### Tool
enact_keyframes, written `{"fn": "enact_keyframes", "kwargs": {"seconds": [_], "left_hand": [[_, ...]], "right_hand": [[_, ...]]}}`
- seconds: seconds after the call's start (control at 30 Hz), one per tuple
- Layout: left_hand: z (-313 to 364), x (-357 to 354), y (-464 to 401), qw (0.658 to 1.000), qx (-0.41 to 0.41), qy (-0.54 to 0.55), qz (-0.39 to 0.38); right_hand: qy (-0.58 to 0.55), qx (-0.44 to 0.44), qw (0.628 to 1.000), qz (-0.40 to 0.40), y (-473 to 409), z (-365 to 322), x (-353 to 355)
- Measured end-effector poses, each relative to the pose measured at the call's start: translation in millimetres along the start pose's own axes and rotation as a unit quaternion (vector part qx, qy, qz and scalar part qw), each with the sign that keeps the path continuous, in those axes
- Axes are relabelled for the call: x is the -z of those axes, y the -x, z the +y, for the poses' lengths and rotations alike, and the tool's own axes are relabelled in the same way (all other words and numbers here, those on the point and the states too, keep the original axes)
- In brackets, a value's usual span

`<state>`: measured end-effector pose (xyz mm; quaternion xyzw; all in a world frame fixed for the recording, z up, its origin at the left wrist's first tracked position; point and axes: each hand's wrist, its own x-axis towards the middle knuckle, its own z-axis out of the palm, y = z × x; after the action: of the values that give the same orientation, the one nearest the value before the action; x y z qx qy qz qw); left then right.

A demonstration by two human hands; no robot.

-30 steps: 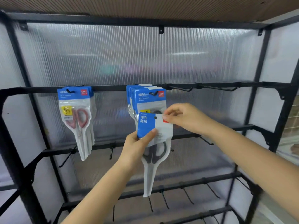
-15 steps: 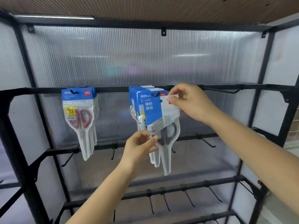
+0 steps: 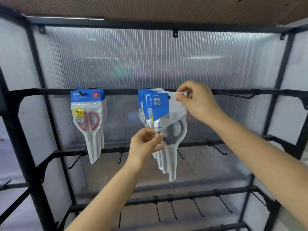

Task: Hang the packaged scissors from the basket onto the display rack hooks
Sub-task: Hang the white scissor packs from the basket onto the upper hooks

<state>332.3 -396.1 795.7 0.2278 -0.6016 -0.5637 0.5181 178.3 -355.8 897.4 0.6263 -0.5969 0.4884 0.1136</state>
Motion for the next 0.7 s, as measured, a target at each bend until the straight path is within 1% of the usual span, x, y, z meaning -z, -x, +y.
{"fn": "enact_keyframes", "kwargs": {"seconds": [0.1, 0.23, 0.37, 0.57, 0.7], "left_hand": [[-4, -1, -3, 1.000, 0.013, 0.001, 0.009], [-12, 1, -12, 0.999, 0.026, -0.008, 0.046], [-16, 2, -20, 0.995, -0.003, -0.077, 0.071], [-18, 4, -24, 0.978, -0.044, -0.179, 0.095], [-16, 5, -23, 0.971, -0.053, -0.205, 0.110]], "right_hand": [[0.023, 0.012, 1.000, 0.002, 0, 0, -5], [0.090, 0.040, 0.995, 0.008, 1, 5, -18], [0.097, 0.054, 0.994, 0.022, 2, 10, -25], [0.097, 0.054, 0.994, 0.020, 5, 10, -34], [0.100, 0.049, 0.994, 0.022, 6, 9, -35]]}}
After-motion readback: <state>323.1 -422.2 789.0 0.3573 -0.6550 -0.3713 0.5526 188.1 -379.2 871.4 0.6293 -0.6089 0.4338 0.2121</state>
